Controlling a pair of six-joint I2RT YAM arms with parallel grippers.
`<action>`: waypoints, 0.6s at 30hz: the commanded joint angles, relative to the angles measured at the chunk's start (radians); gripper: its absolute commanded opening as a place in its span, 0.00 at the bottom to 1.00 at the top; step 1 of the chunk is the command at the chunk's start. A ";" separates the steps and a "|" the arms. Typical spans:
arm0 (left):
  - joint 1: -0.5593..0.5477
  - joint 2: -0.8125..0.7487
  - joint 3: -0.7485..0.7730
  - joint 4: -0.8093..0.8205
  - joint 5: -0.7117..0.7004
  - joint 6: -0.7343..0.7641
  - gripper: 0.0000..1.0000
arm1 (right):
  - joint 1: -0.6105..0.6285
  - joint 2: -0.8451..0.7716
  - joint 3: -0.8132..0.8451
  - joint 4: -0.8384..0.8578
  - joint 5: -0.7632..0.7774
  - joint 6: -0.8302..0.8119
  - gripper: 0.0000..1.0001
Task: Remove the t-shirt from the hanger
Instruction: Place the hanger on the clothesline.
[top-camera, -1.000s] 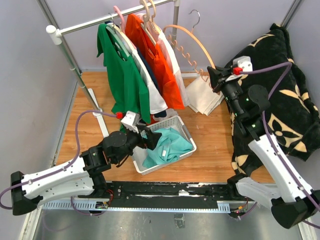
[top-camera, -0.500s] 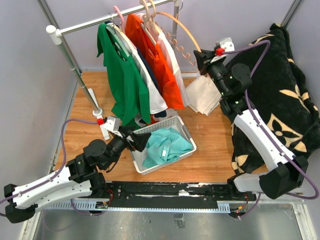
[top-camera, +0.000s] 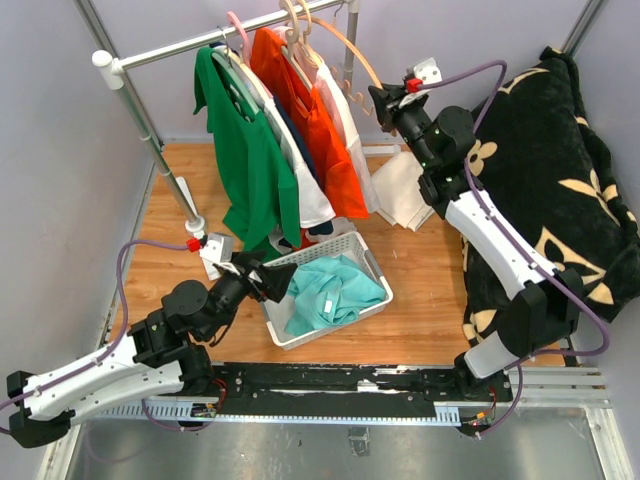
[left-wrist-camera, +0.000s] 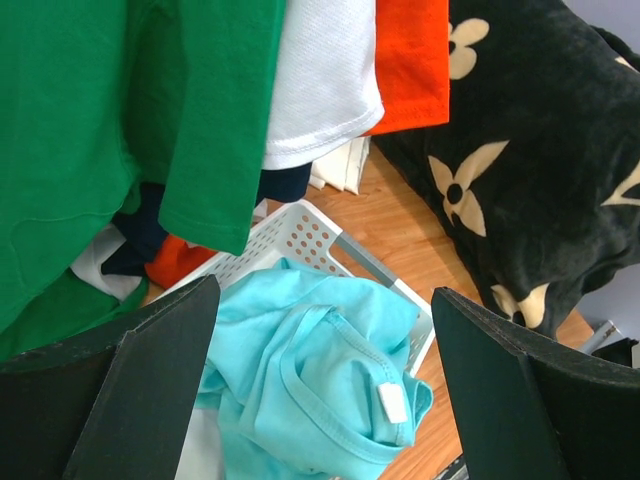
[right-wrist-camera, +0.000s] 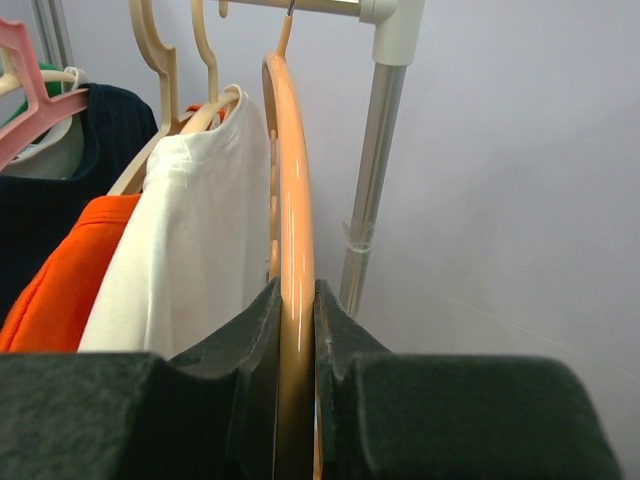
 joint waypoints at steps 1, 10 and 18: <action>-0.006 -0.024 -0.007 -0.014 -0.038 0.004 0.92 | 0.009 0.034 0.081 0.105 -0.024 0.002 0.01; -0.007 -0.035 -0.008 -0.021 -0.047 0.003 0.92 | 0.007 0.087 0.108 0.087 -0.024 0.008 0.01; -0.007 -0.025 -0.001 0.018 -0.058 0.039 0.91 | 0.000 0.033 0.040 0.055 0.020 -0.013 0.43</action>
